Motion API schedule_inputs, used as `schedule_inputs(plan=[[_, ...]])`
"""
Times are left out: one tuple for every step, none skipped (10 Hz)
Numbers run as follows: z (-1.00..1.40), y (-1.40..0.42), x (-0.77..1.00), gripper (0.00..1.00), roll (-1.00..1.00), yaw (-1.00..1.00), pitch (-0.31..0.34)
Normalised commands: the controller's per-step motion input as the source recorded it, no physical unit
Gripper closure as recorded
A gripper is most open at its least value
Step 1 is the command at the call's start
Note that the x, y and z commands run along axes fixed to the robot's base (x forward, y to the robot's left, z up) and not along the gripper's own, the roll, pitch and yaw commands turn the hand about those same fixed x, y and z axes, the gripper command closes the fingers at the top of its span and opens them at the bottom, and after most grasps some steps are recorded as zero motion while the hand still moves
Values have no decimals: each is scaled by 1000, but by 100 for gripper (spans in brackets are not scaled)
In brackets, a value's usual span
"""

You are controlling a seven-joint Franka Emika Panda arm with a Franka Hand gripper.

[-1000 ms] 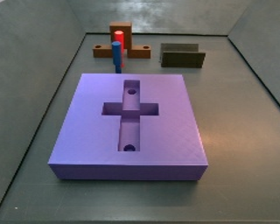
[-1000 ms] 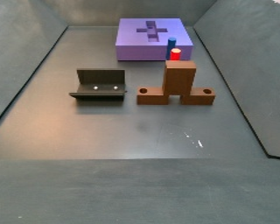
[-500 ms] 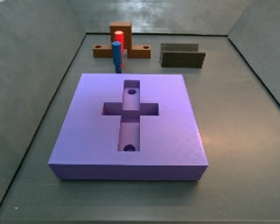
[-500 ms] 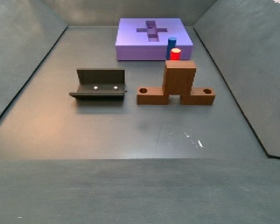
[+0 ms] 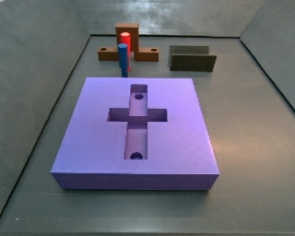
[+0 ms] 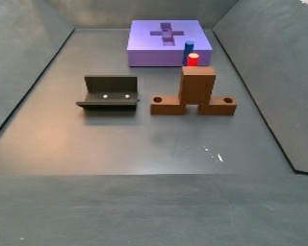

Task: Pick up the green object. Move up. Place the green object on the fixture. Regrasp the green object. Move to above the board. Insert the green object.
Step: Insert the green object.

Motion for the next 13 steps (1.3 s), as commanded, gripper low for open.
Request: schedule_inputs(plan=[[-66, 0, 0, 100, 0, 0, 0], [-69, 0, 0, 100, 0, 0, 0], [-66, 0, 14, 100, 0, 0, 0], [0, 0, 0, 100, -6, 0, 0], [0, 0, 0, 100, -79, 0, 0], [-420, 0, 43, 100, -144, -137, 0], [-649, 3, 0, 100, -234, -143, -47], [-669, 0, 3, 100, -230, -114, -30], [-686, 0, 94, 100, -221, -91, 0], [-637, 20, 94, 100, -234, -83, 0], [-426, 0, 100, 100, 0, -3, 0], [-477, -6, 171, 100, -74, 0, -33], [-474, -74, 286, 100, -186, 3, -69]])
